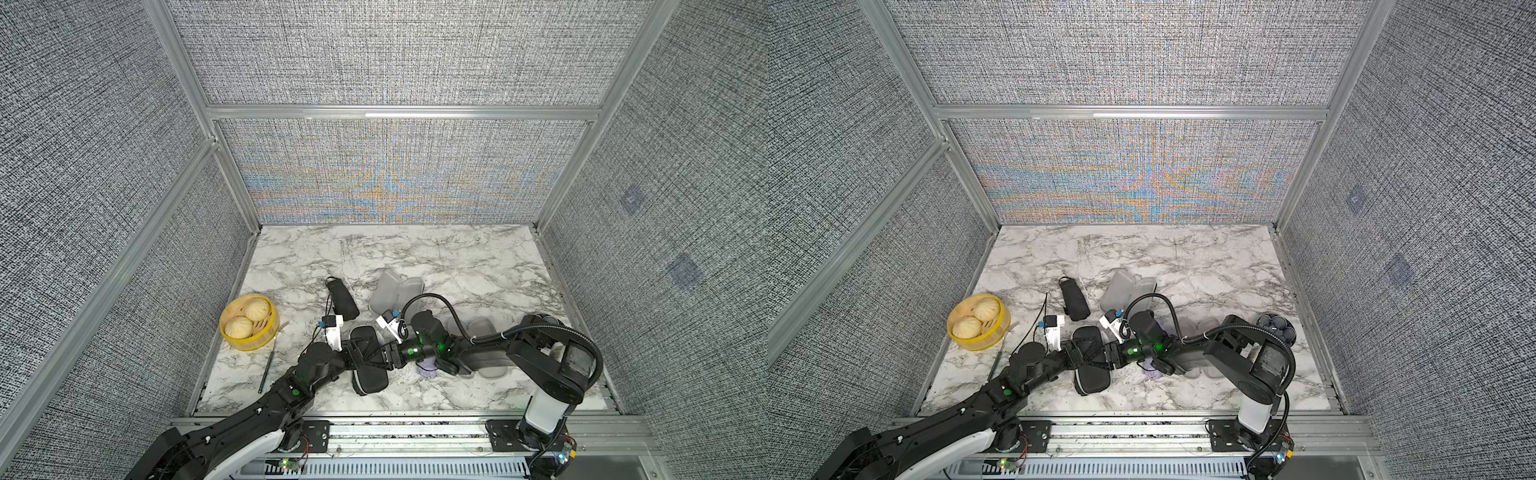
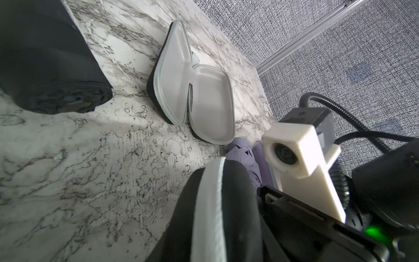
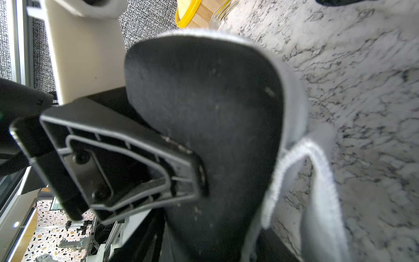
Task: Put umbrellas into zippered umbrella sleeves
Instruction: Pick up the umbrella sleeve at the center of the board.
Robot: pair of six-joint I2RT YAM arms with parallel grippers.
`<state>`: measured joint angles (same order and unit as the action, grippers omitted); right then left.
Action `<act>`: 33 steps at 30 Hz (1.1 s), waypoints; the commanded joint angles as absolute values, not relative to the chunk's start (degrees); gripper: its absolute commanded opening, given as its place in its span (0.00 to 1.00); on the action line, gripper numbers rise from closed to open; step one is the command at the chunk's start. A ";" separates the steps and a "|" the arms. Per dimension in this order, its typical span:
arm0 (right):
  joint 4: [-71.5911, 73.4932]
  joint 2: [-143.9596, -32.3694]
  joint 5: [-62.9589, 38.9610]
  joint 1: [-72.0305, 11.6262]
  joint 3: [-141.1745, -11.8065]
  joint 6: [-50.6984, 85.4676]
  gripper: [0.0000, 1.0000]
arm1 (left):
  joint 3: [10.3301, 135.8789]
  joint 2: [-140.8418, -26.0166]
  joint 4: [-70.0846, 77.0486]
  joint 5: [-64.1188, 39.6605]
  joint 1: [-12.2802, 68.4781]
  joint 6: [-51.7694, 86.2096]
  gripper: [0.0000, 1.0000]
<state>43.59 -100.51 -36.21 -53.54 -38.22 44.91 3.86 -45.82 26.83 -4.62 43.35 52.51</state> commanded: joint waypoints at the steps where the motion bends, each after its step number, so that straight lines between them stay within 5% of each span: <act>1: 47.98 -98.77 -35.25 -52.90 -37.62 44.17 0.71 | 4.91 -47.19 26.93 -6.98 43.51 52.30 0.08; 5: 41.95 -94.18 -32.65 -51.89 -36.23 40.74 0.83 | 6.63 -50.43 28.94 -8.69 43.43 51.59 0.03; 12: 26.02 -82.64 -23.26 -49.94 -34.16 31.89 0.84 | 10.32 -55.19 32.67 -12.43 43.24 50.28 0.00; 17: 23.75 -77.79 -22.93 -46.36 -31.21 25.88 0.67 | 13.00 -53.49 30.04 -15.30 42.36 48.83 0.00; 20: 27.75 -73.65 -23.26 -45.53 -27.52 18.95 0.48 | 14.27 -53.07 29.78 -20.13 40.25 48.82 0.00; 27: 30.68 -59.94 -21.12 -45.71 -19.54 1.54 0.43 | 18.80 -61.97 39.05 -33.32 38.14 49.65 0.00; 33: 28.83 -51.05 -25.19 -46.03 -15.00 -10.33 0.18 | 22.90 -62.77 35.06 -35.11 38.06 46.91 0.00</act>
<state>29.34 -52.64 -22.61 -45.87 -14.81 -1.85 21.50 -63.53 32.80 -31.92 38.11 48.77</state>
